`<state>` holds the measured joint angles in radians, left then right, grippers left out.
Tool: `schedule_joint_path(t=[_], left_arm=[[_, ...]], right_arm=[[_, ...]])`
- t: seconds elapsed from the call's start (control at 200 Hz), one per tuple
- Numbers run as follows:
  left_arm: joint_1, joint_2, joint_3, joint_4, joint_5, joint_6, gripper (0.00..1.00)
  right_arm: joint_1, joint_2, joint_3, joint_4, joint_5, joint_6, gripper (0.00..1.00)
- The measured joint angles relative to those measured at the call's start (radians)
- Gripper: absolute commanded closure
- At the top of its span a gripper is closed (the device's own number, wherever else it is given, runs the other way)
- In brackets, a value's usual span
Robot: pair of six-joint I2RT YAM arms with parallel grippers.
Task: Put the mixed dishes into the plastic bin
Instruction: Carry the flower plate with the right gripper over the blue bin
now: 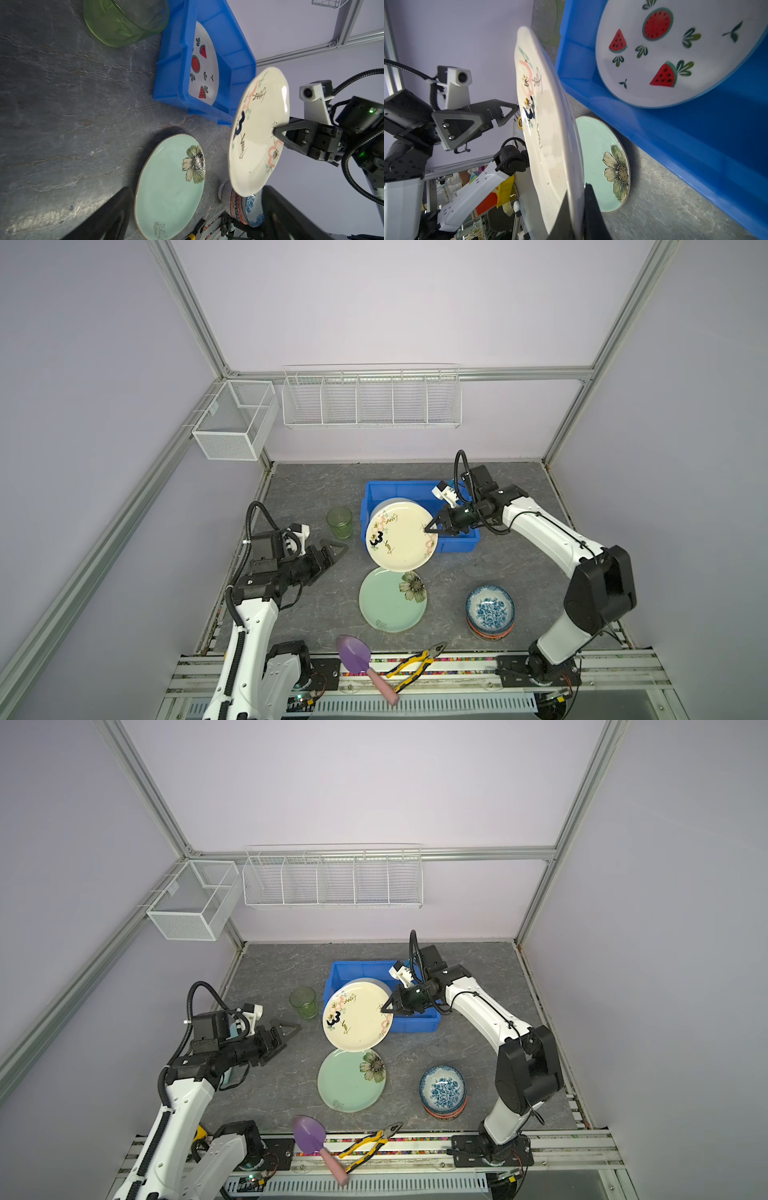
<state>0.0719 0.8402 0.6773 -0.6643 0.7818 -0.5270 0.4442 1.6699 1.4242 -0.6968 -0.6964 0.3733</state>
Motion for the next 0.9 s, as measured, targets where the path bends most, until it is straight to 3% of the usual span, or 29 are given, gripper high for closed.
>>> schedule_joint_path(t=[0.195, 0.51, 0.9], left_arm=[[0.000, 0.022, 0.025, -0.018, -0.012, 0.012, 0.04], [0.000, 0.170, 0.217, 0.010, -0.022, 0.066, 0.04], [0.000, 0.263, 0.180, 0.137, -0.014, 0.076, 0.04]], right_arm=[[-0.035, 0.002, 0.053, 0.042, 0.019, 0.045, 0.94], [-0.057, 0.096, 0.089, 0.111, 0.066, 0.126, 0.94], [-0.088, 0.229, 0.177, 0.145, 0.106, 0.193, 0.93]])
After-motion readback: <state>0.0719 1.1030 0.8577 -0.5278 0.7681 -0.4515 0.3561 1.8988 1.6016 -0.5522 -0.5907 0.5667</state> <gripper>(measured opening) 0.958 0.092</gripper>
